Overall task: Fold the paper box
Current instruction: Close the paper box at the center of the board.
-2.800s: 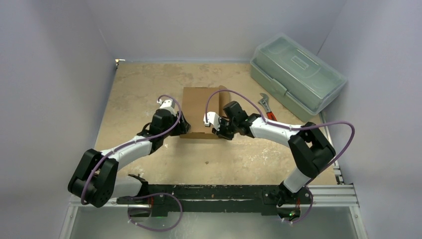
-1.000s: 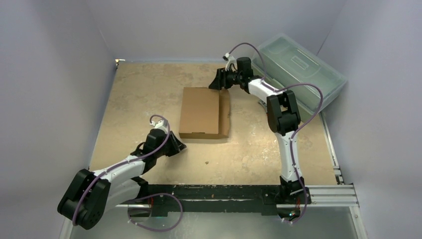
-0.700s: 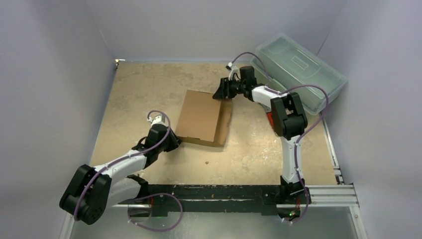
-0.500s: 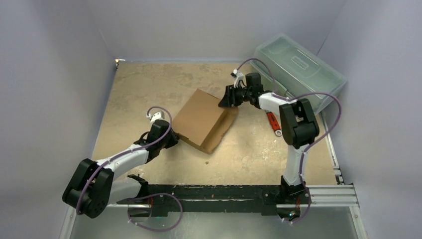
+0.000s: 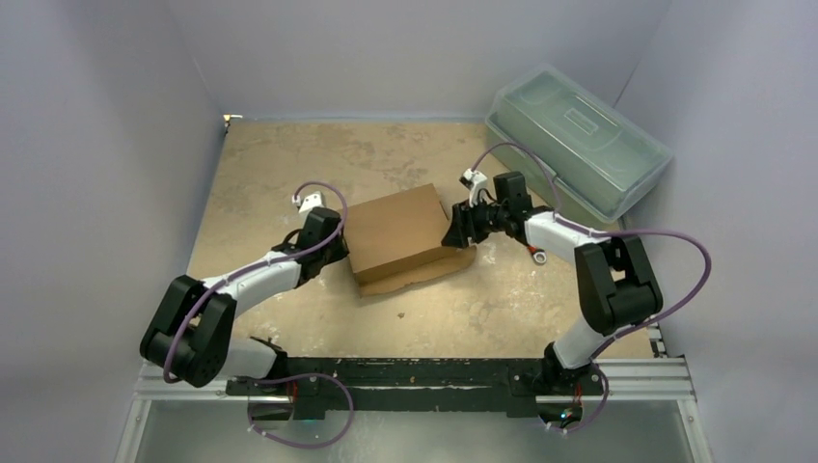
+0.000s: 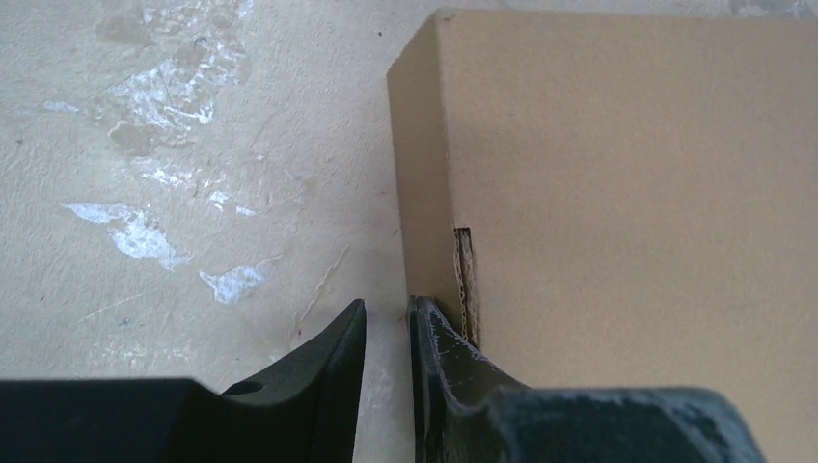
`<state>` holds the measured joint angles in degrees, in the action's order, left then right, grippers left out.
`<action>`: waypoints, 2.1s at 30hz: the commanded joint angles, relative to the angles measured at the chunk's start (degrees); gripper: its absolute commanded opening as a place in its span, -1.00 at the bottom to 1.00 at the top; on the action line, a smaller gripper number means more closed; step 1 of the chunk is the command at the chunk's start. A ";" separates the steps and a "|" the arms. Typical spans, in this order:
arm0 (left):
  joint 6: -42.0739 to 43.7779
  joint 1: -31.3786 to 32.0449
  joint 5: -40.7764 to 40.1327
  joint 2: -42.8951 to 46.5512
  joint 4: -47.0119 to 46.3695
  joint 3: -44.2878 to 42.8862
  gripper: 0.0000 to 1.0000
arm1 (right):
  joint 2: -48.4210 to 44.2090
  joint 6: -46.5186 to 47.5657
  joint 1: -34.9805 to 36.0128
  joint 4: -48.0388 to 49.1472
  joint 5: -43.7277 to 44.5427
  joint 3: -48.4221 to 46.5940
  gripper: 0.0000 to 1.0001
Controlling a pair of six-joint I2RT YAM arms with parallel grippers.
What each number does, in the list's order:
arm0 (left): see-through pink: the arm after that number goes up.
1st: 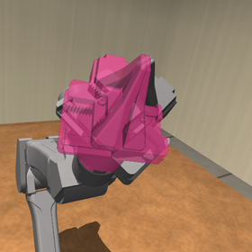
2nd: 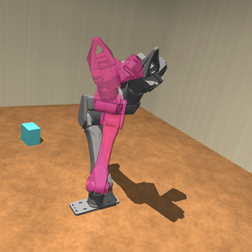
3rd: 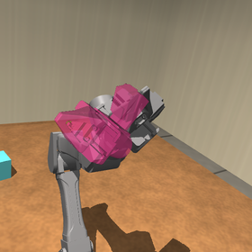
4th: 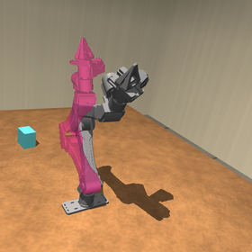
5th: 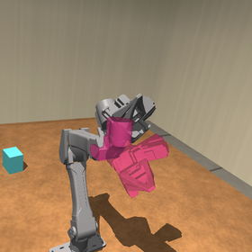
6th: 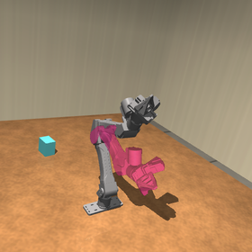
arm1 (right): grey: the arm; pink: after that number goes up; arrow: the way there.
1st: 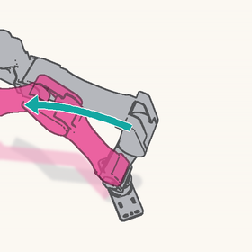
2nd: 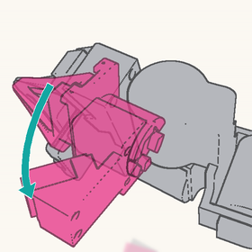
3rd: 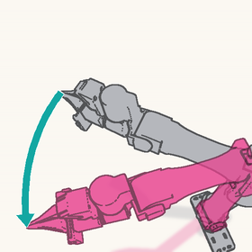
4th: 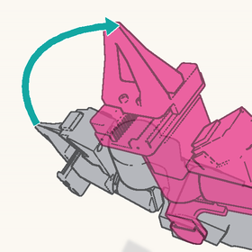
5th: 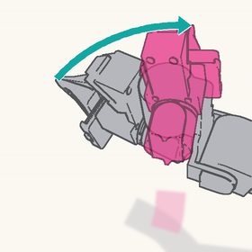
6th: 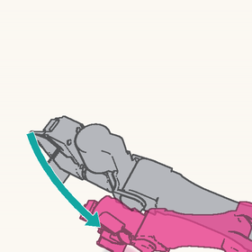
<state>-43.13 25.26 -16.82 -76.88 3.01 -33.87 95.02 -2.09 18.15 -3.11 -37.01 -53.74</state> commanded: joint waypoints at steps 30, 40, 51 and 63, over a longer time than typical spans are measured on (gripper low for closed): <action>3.89 0.23 17.61 15.50 3.00 2.20 -0.21 | -1.59 17.62 0.28 -10.40 5.33 -5.37 -0.72; 4.35 0.23 12.72 21.13 7.45 1.27 0.02 | -8.12 17.62 -0.33 -10.19 -0.10 -5.09 -0.48; 3.18 0.23 10.90 18.79 5.21 2.83 0.26 | -4.86 5.53 -3.14 -2.47 -2.83 -2.47 0.10; 5.11 0.23 14.23 5.49 -2.12 -1.50 0.15 | 3.36 2.49 -4.99 -4.44 -10.04 -1.99 -0.14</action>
<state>-39.79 25.26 -3.62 -68.34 4.64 -31.53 97.58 1.61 13.10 -7.18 -42.06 -55.27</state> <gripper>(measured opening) 0.596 0.477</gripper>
